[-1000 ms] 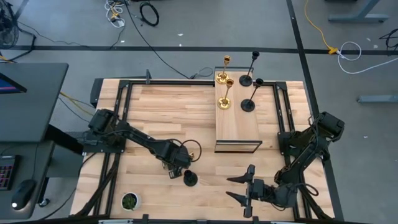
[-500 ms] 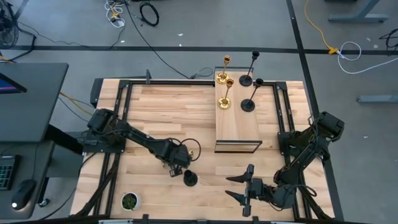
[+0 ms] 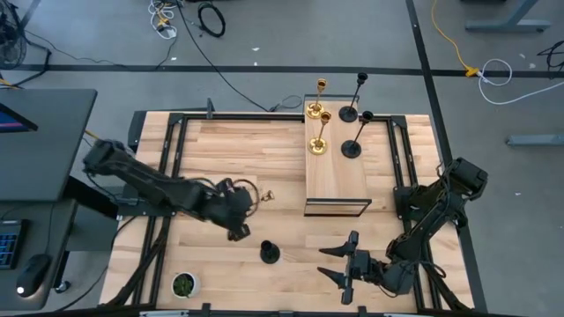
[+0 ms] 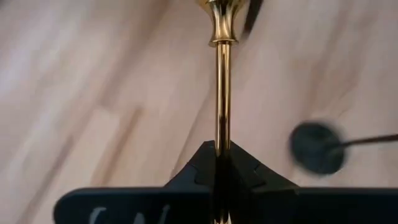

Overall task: Pick & Place candle stick holders
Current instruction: Put the gold candleholder on the shelf aligned with the other gold candleholders

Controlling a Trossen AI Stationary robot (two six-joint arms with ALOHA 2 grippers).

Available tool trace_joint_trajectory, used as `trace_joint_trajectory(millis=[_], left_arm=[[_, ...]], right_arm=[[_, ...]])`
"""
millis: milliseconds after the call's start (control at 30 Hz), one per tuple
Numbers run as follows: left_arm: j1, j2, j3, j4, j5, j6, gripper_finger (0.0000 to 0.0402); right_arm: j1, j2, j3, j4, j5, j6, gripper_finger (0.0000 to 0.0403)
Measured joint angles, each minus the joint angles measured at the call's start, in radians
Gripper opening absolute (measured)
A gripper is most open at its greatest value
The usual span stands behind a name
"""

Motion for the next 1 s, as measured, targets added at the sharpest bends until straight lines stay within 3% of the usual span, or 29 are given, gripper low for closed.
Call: trace_joint_trajectory(millis=[167,267,400,667,1000], left_arm=[[-0.058,-0.107,0.000,0.280,-0.114,0.209,0.0011],[-0.082,-0.115,0.001,0.496,-0.102,0.384,0.0010],[-0.087,-0.093,0.002,0.698,-0.054,0.531,0.0010],[-0.073,-0.003,0.002,0.852,-0.023,0.592,0.0010],[-0.029,0.127,0.001,1.055,0.096,0.622,0.0011]], right_arm=[[-0.045,0.000,0.000,0.018,-0.002,0.005,0.0223],[-0.084,0.000,0.000,0.048,-0.008,-0.003,0.0223],[-0.140,0.000,0.000,0.147,-0.113,-0.087,0.0223],[-0.208,0.000,0.000,0.378,-0.152,-0.350,0.0223],[-0.277,0.000,0.000,0.410,-0.208,-0.355,0.0223]])
